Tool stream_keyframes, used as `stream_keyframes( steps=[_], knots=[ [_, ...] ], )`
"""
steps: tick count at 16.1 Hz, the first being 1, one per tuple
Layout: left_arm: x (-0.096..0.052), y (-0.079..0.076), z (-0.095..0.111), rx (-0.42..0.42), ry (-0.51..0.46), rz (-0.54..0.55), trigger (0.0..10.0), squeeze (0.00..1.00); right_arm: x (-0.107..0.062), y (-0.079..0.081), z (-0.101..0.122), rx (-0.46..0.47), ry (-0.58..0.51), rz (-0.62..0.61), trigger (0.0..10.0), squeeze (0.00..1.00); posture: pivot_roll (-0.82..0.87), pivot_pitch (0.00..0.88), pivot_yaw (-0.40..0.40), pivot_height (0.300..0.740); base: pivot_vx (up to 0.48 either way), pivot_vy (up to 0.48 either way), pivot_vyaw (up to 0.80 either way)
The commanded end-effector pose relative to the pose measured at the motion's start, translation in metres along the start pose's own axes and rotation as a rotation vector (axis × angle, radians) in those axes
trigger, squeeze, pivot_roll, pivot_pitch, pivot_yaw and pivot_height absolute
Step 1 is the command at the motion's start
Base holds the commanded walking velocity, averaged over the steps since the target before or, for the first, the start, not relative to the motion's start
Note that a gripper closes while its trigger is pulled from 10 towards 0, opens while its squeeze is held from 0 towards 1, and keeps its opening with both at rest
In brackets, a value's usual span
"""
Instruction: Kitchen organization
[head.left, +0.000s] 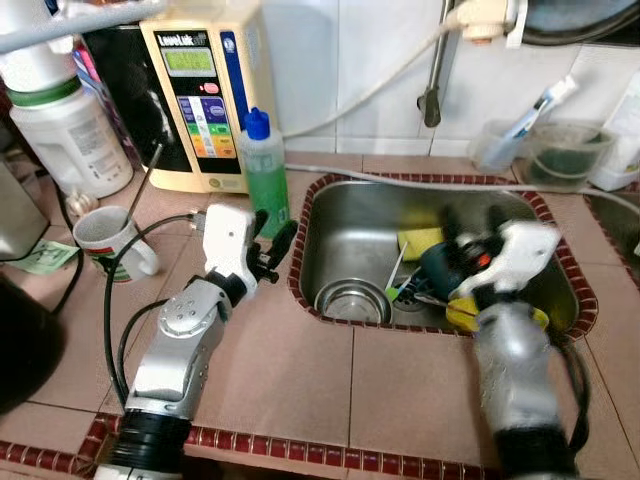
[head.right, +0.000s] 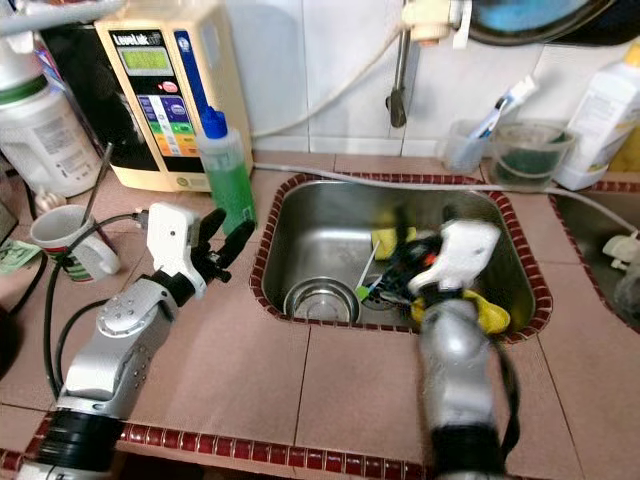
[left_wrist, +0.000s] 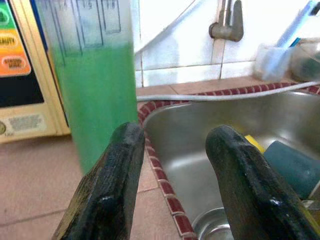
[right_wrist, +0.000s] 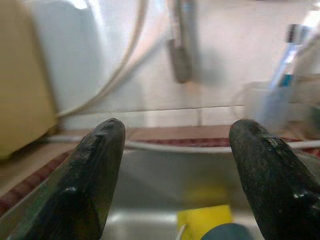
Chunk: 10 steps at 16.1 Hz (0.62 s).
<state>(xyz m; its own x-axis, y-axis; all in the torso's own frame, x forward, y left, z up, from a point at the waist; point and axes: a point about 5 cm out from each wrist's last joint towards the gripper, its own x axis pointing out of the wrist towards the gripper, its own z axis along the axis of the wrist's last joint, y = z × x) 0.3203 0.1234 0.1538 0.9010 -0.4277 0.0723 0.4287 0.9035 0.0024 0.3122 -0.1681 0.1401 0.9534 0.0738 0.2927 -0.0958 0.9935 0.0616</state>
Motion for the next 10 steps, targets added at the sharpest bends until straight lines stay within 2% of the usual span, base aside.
stream_keyframes(
  steps=[1, 3, 6, 8, 10],
  knots=[
    [-0.002, 0.002, -0.005, 0.006, 0.007, 0.02, 10.0, 0.0, -0.003, 0.005, 0.002, -0.021, -0.018, 0.011, 10.0, 0.0, -0.04, 0.019, 0.077, 0.74, 0.0, 0.0, 0.0],
    [-0.004, 0.003, -0.008, -0.045, -0.031, 0.048, 10.0, 0.0, -0.016, 0.014, -0.005, -0.029, -0.002, 0.024, 10.0, 0.0, -0.04, 0.016, 0.073, 0.74, 0.0, 0.0, 0.0],
    [-0.006, 0.006, -0.014, -0.017, -0.047, 0.094, 10.0, 0.0, -0.027, 0.021, -0.007, -0.026, 0.006, 0.026, 10.0, 0.0, -0.04, 0.012, 0.067, 0.74, 0.0, 0.0, 0.0],
    [-0.008, 0.005, -0.014, -0.016, -0.084, 0.083, 10.0, 0.0, -0.027, 0.024, 0.001, -0.069, -0.053, 0.032, 10.0, 0.0, -0.05, 0.0, 0.061, 0.74, 0.0, 0.0, 0.0],
    [-0.008, 0.005, -0.013, -0.016, -0.095, 0.083, 10.0, 0.0, -0.027, 0.025, 0.003, -0.096, -0.061, 0.051, 10.0, 0.0, -0.05, 0.0, 0.054, 0.74, 0.0, 0.0, 0.0]
  ],
)
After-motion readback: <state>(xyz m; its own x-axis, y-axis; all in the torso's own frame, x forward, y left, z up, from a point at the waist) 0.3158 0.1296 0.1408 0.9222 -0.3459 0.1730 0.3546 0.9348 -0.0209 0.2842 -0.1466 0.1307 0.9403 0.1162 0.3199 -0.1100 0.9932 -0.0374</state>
